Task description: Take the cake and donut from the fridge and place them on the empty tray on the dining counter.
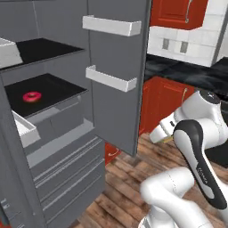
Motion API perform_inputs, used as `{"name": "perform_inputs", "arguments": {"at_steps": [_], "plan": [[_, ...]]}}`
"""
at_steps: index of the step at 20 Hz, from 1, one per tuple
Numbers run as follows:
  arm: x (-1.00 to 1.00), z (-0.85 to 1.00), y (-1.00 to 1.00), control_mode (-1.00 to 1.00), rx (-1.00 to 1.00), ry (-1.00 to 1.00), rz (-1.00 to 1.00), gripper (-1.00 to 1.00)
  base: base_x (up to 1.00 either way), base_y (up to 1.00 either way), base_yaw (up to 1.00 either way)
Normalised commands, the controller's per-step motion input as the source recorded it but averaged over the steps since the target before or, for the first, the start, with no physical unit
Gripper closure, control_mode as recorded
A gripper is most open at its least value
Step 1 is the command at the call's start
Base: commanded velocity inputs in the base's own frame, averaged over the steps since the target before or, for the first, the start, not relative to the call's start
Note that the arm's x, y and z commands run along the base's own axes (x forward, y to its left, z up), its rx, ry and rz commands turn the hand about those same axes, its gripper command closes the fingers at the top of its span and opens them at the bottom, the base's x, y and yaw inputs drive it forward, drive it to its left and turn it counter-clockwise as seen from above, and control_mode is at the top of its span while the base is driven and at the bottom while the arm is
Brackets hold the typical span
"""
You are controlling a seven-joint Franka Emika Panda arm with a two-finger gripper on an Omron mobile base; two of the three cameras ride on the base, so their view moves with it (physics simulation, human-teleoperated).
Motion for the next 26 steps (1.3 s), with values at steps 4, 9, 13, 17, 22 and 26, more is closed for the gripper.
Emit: {"name": "perform_inputs", "arguments": {"at_steps": [4,9,13,17,22,26], "plan": [[0.00,0.00,0.00,1.00,0.00,0.00,0.00,1.00,-0.39,0.00,-0.54],[0.00,0.00,0.00,1.00,0.00,0.00,0.00,1.00,-0.38,0.00,-0.55],[0.00,0.00,0.00,1.00,0.00,0.00,0.00,1.00,-0.31,0.00,-0.52],[0.00,0.00,0.00,1.00,0.00,0.00,0.00,1.00,-0.14,0.00,-0.41],[0.00,0.00,0.00,1.00,0.00,0.00,0.00,1.00,-0.02,-0.12,-0.28],[0.00,0.00,0.00,1.00,0.00,0.00,0.00,1.00,0.00,-0.24,-0.28]]}}
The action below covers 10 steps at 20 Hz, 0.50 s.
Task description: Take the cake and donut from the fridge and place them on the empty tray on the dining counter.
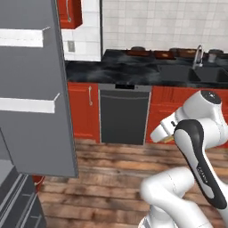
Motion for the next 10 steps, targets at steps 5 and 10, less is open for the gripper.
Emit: {"name": "perform_inputs", "arguments": {"at_steps": [5,10], "plan": [[0.00,0.00,0.00,1.00,0.00,0.00,0.00,1.00,0.00,-0.19,-0.41],[0.00,0.00,0.00,1.00,0.00,0.00,0.00,1.00,0.00,-0.11,-0.49]]}}
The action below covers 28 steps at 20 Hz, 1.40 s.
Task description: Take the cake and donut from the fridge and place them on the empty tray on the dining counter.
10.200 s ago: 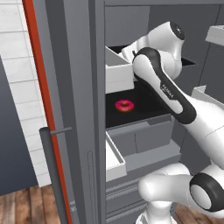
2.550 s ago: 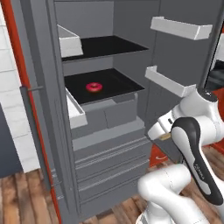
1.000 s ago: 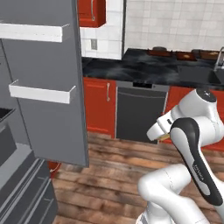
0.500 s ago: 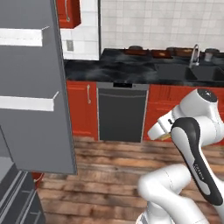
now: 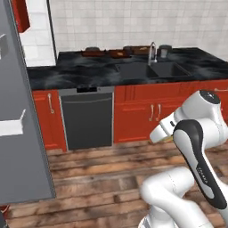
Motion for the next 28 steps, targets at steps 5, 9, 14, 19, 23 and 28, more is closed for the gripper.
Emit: {"name": "perform_inputs", "arguments": {"at_steps": [5,9,14,19,23,28], "plan": [[0.00,0.00,0.00,1.00,0.00,0.00,0.00,1.00,0.00,-0.15,-0.47],[0.00,0.00,0.00,1.00,0.00,0.00,0.00,1.00,0.00,-0.32,-0.35],[0.00,0.00,0.00,1.00,0.00,0.00,0.00,1.00,0.23,-0.35,-0.28],[0.00,0.00,0.00,1.00,0.00,0.00,0.00,1.00,0.38,0.02,-0.17],[0.00,0.00,0.00,1.00,0.00,0.00,0.00,1.00,0.51,0.36,-0.07],[0.00,0.00,0.00,1.00,0.00,0.00,0.00,1.00,0.54,0.16,-0.12]]}}
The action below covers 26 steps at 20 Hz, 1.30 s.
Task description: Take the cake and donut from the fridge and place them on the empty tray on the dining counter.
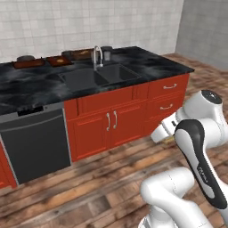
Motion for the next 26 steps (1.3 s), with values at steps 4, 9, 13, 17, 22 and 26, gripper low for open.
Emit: {"name": "perform_inputs", "arguments": {"at_steps": [4,9,13,17,22,26], "plan": [[0.00,0.00,0.00,1.00,0.00,0.00,0.00,1.00,0.45,0.12,-0.22],[0.00,0.00,0.00,1.00,0.00,0.00,0.00,1.00,0.47,0.11,-0.33],[0.00,0.00,0.00,1.00,0.00,0.00,0.00,1.00,0.52,0.03,-0.39],[0.00,0.00,0.00,1.00,0.00,0.00,0.00,1.00,0.55,0.01,-0.41],[0.00,0.00,0.00,1.00,0.00,0.00,0.00,1.00,0.66,0.03,-0.44],[0.00,0.00,0.00,1.00,0.00,0.00,0.00,1.00,0.63,0.02,-0.44]]}}
